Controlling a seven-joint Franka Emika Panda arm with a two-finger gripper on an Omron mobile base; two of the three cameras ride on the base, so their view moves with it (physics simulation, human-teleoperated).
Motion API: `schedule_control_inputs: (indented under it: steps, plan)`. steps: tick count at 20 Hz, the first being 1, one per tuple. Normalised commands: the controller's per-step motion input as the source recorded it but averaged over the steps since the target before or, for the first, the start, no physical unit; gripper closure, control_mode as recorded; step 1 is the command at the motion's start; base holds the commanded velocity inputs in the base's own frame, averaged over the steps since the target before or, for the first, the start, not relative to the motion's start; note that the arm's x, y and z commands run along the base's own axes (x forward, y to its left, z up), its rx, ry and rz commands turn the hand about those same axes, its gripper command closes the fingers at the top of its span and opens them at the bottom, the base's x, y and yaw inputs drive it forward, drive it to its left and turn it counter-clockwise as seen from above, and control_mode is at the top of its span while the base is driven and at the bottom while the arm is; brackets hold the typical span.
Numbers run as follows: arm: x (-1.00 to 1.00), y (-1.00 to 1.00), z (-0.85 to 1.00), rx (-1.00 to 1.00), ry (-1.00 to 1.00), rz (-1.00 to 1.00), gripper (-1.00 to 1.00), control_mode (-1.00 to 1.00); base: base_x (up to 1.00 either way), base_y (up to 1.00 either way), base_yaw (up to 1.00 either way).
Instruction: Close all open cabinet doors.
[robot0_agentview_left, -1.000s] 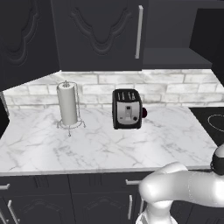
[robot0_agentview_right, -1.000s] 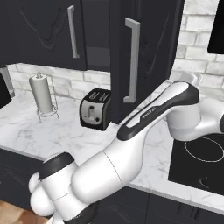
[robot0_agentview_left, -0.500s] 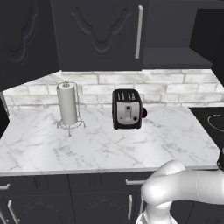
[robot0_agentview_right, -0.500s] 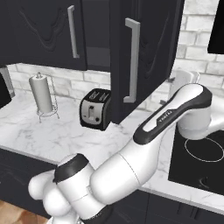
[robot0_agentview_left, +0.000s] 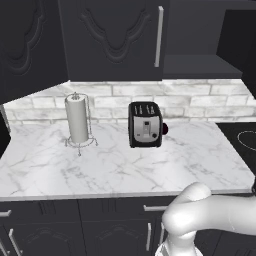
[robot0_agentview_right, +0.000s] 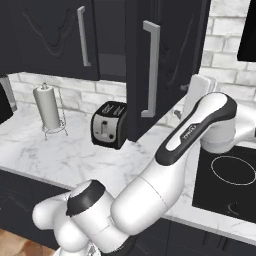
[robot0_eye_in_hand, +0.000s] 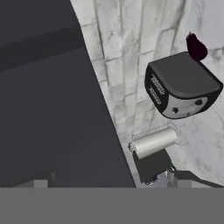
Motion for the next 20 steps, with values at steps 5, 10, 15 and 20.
schedule_control_inputs:
  steps: [5, 10, 15, 20]
  plan:
    - [0.25, 0.48, 0.0, 0.0, -0.02, 0.03, -1.0, -1.0, 0.0, 0.0, 0.0]
    - [0.36, 0.5, 0.0, 0.0, 0.0, 0.06, -1.0, -1.0, 0.0, 0.0, 0.0]
    - [0.44, 0.47, 0.0, 0.01, 0.0, 0.07, -1.0, -1.0, 0.0, 0.0, 0.0]
    - [0.55, 0.48, 0.0, 0.0, 0.0, 0.0, -1.0, -1.0, 0.0, 0.0, 0.0]
